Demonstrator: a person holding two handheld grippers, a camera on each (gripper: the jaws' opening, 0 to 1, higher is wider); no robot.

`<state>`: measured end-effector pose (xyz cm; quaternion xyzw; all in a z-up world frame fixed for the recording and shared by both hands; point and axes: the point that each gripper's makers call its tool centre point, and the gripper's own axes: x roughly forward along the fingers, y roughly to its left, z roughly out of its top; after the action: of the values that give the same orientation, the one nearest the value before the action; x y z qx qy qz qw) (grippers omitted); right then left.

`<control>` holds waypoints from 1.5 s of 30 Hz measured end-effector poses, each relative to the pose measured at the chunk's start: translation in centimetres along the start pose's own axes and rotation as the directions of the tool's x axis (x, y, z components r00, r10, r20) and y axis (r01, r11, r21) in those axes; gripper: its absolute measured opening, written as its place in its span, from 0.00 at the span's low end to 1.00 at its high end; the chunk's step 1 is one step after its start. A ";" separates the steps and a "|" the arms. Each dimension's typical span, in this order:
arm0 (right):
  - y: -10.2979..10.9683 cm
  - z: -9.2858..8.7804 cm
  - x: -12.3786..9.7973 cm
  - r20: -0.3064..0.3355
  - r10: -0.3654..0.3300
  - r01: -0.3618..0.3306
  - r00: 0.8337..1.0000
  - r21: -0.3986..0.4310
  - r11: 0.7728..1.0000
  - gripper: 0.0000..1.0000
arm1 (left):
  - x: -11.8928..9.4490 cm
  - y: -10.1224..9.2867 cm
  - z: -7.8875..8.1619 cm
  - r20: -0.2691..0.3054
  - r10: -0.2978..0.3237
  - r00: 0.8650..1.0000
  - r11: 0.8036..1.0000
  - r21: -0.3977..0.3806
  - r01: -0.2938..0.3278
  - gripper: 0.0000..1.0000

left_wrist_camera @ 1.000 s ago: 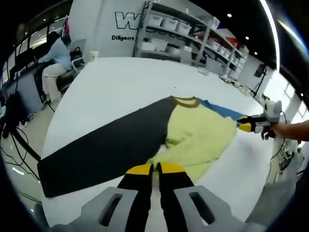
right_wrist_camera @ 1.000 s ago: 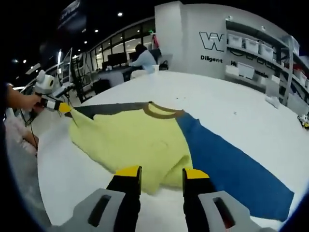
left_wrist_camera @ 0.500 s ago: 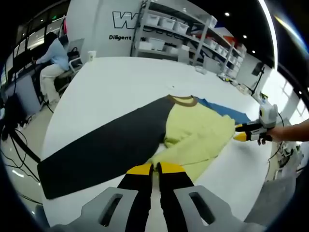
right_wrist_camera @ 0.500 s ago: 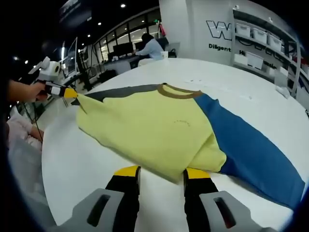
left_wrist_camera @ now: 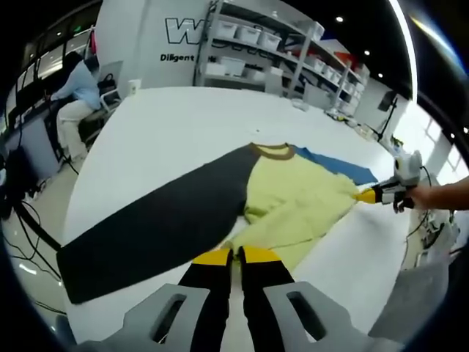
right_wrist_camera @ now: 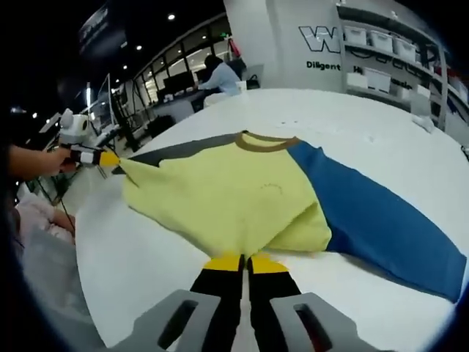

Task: Fold the garment on the visible template until the final outline fits inside the template.

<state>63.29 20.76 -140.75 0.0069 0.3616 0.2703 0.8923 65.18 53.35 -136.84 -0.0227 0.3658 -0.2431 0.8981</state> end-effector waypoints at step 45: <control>2.5 -4.8 -12.8 -0.069 -0.003 0.003 0.998 -0.001 1.000 0.00 | -7.2 -8.3 -7.0 -0.085 -0.223 0.971 0.962 0.144 0.234 0.02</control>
<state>51.42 15.79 -135.55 -0.0034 0.3919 0.2691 0.8798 52.63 50.29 -135.54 0.0126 0.3713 -0.3732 0.8501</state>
